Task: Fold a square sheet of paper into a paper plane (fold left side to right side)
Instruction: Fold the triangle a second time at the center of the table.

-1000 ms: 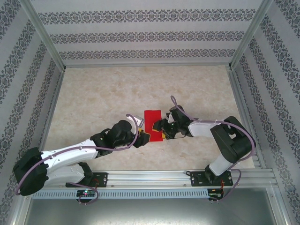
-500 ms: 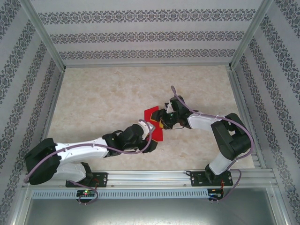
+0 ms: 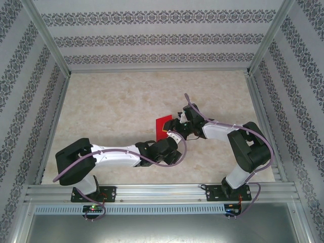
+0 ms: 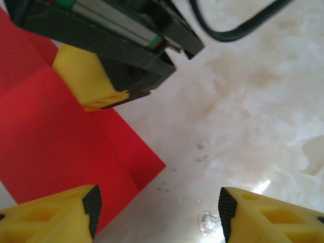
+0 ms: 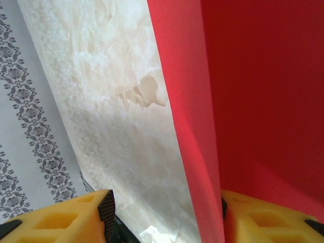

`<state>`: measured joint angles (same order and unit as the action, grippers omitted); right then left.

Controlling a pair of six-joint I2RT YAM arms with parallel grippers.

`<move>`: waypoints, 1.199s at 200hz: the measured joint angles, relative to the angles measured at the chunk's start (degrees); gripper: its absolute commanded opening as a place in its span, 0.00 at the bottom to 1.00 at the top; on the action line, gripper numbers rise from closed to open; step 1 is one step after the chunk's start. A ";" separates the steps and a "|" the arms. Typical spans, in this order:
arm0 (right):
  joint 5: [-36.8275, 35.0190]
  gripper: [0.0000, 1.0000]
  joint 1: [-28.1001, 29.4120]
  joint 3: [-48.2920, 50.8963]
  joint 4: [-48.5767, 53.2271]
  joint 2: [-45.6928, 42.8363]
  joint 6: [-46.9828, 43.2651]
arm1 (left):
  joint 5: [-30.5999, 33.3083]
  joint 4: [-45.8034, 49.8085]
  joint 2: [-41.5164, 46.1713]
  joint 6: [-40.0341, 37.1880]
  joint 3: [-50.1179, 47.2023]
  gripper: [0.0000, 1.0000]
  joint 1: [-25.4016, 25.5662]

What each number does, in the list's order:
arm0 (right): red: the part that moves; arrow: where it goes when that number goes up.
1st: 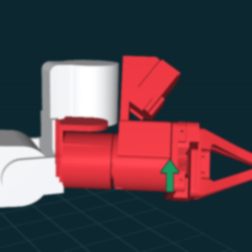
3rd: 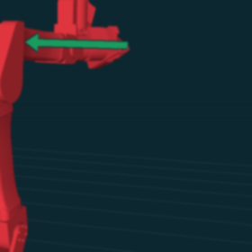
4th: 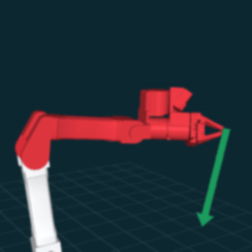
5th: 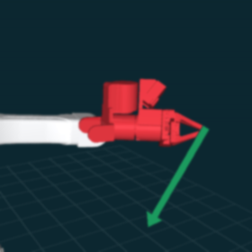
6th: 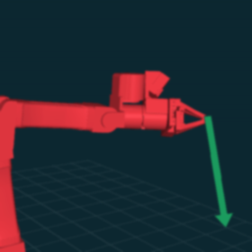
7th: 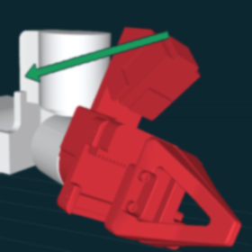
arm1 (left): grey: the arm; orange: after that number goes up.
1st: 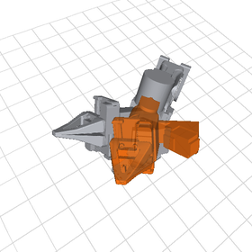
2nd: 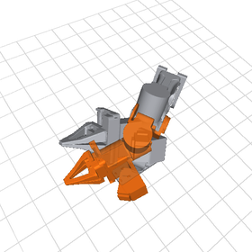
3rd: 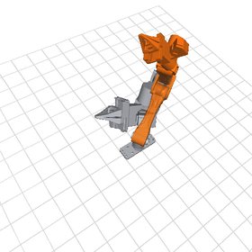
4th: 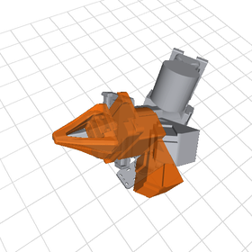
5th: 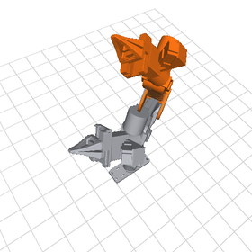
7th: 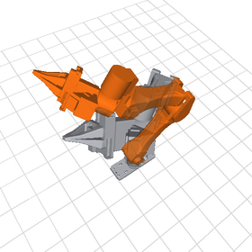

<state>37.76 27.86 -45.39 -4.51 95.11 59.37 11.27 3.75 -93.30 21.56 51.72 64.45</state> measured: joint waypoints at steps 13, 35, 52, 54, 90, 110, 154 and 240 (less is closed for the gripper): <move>0.09 0.54 -0.02 0.00 0.02 0.00 -0.02 | 1.60 1.16 -0.92 0.20 0.85 0.49 0.00; 0.09 0.54 -0.02 0.00 0.02 0.00 -0.02 | 3.17 2.32 -1.51 0.22 1.31 0.30 0.00; 0.09 0.54 0.00 0.00 0.07 0.00 -0.11 | 3.80 2.82 -1.53 0.20 1.31 0.19 0.00; 0.09 0.54 0.00 0.00 0.09 0.00 -0.20 | 3.93 2.80 -1.53 0.33 1.31 0.18 0.00; 0.04 0.54 -0.02 -0.46 1.66 0.00 -1.29 | 4.24 3.02 -1.40 0.02 1.31 0.02 0.00; -0.24 0.55 -0.02 -1.16 2.67 0.00 -2.36 | 3.98 3.08 -0.79 0.20 1.22 0.00 -0.07; -2.23 0.71 -1.49 -1.70 5.57 -2.49 -5.33 | -0.31 1.57 3.39 0.83 -2.03 0.00 -2.54; -6.82 0.42 -4.85 7.76 6.51 -22.43 -10.25 | -21.42 -8.37 8.98 4.35 -11.93 0.00 -16.65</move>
<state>30.94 23.00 -37.63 2.00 72.69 49.12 -10.15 -4.62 -84.31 25.91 39.79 47.79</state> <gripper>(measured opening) 0.505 0.067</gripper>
